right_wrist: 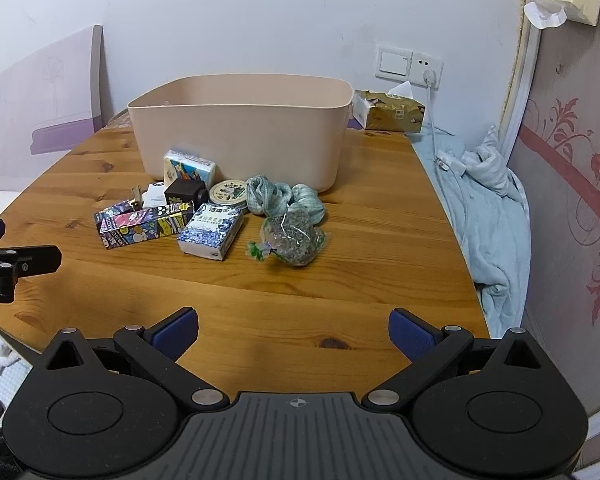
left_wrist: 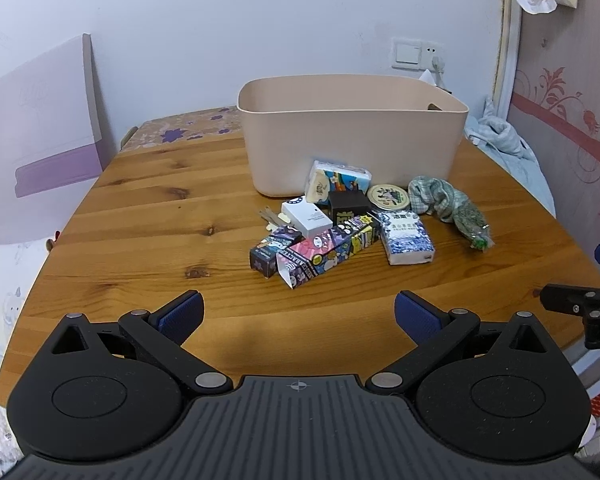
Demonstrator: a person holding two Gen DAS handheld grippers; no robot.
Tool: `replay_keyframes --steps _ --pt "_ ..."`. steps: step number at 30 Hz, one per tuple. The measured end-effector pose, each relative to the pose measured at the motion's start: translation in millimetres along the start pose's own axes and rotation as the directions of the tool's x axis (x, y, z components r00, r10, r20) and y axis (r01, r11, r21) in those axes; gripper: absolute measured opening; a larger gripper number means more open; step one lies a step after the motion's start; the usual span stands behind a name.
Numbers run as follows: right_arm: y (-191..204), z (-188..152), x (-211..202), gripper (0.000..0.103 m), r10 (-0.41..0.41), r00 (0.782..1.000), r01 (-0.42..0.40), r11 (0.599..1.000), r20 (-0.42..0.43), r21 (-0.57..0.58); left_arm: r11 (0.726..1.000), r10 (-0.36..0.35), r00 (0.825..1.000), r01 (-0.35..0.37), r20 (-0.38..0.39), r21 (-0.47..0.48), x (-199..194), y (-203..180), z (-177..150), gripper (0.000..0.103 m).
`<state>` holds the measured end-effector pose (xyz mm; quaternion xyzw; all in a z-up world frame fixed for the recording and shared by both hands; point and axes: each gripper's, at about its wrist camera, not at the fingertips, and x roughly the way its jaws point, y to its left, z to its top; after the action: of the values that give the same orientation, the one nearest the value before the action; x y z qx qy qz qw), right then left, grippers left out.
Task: Organize objects
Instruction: 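Move both tools toward the cluster of items on the table, then grasp the purple snack box with left tool while right tool grasps the green mesh bag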
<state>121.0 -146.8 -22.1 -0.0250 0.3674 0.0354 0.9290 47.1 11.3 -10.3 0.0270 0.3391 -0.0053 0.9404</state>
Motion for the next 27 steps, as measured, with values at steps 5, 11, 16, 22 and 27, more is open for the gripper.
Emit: replay_keyframes --steps 5,11,16,22,27 --pt "1 5 12 0.103 -0.009 1.0 0.009 1.0 -0.003 -0.016 1.0 -0.005 1.0 0.005 -0.002 0.011 12 3 5 0.103" --pt "-1 13 24 0.103 0.002 1.0 -0.002 1.0 0.002 -0.025 0.999 -0.032 0.999 0.032 -0.001 -0.01 24 9 11 0.103" --pt "-5 19 37 0.103 0.008 1.0 -0.008 1.0 -0.012 -0.012 1.0 -0.012 1.0 0.012 0.004 -0.021 36 16 17 0.103" --pt "-8 27 50 0.103 0.002 1.0 -0.002 1.0 -0.022 0.003 0.999 0.011 1.0 -0.011 -0.003 -0.045 52 30 26 0.103" --pt "-10 33 59 0.103 0.001 1.0 0.0 1.0 -0.029 0.015 0.999 0.02 1.0 -0.021 -0.015 -0.041 68 37 33 0.103"
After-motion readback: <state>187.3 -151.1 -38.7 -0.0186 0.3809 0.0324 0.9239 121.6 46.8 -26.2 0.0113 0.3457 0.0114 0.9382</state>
